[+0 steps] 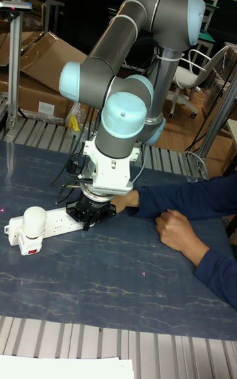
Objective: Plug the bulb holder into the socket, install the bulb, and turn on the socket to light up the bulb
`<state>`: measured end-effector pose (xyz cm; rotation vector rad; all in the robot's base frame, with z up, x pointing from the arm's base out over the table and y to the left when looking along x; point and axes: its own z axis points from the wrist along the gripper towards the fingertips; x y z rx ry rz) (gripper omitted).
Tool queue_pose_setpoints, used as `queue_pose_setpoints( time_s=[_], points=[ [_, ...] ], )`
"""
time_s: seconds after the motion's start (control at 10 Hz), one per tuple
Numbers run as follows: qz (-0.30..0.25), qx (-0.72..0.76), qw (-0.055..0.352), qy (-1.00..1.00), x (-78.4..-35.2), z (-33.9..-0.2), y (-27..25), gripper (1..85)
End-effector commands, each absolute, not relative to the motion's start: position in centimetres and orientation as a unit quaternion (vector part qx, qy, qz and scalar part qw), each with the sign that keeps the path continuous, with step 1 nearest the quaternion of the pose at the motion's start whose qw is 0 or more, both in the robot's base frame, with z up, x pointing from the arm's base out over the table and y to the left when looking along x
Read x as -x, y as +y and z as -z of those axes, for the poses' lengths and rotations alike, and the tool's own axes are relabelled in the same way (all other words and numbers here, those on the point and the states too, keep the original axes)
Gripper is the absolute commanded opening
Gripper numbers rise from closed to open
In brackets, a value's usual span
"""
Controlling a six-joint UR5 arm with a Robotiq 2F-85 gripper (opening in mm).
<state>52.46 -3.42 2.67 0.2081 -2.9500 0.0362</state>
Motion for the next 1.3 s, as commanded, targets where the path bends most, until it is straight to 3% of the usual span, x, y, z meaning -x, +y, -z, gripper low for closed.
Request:
queue_pose_setpoints(
  time_s=[0.0,1.2],
  points=[
    [-0.006,-0.062,0.092,-0.994,-53.0,-3.2,-2.3,1.0],
    [-0.012,-0.063,0.091,-0.994,-50.5,-2.8,-3.4,1.0]
  ],
)
